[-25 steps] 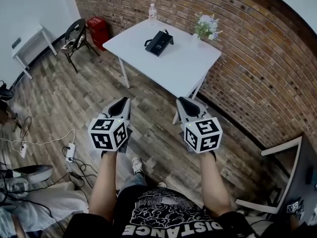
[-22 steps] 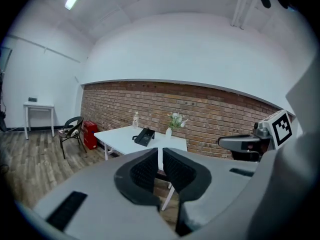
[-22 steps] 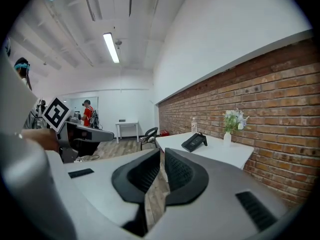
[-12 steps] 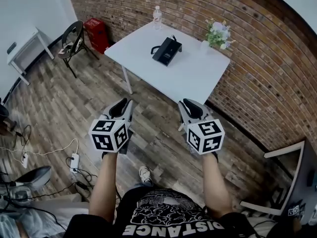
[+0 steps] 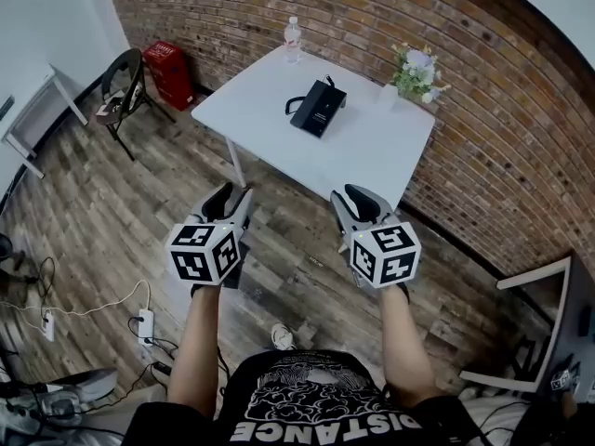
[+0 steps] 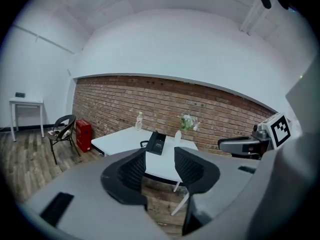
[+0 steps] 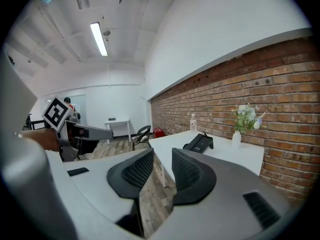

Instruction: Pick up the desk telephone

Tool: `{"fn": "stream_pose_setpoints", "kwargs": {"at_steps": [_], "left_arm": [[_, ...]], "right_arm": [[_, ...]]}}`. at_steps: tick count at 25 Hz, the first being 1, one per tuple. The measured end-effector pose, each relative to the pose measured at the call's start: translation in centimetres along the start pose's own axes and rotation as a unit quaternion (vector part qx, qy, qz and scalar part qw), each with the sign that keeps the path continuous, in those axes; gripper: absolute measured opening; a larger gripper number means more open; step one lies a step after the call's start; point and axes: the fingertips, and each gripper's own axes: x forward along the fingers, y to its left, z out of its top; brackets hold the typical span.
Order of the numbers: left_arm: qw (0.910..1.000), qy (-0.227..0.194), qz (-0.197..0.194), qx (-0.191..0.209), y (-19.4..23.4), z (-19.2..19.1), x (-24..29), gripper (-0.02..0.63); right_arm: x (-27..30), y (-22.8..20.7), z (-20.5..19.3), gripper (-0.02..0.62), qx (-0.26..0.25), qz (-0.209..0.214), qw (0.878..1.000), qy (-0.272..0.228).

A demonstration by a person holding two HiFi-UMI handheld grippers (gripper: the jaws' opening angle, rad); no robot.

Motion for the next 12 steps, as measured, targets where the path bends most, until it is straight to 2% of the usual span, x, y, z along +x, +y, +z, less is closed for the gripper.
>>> {"fn": "stream_pose_setpoints", "kwargs": {"at_steps": [6, 12], "left_arm": [[0.9998, -0.010, -0.017, 0.003, 1.8, 1.2, 1.3, 0.173], [0.9993, -0.011, -0.036, -0.001, 2.6, 1.8, 2.8, 0.219]], "right_arm": [[1.9, 0.5, 1.0, 0.130, 0.007, -0.005, 1.000, -0.011], [3.5, 0.1, 1.2, 0.190, 0.013, -0.018, 1.000, -0.011]]}}
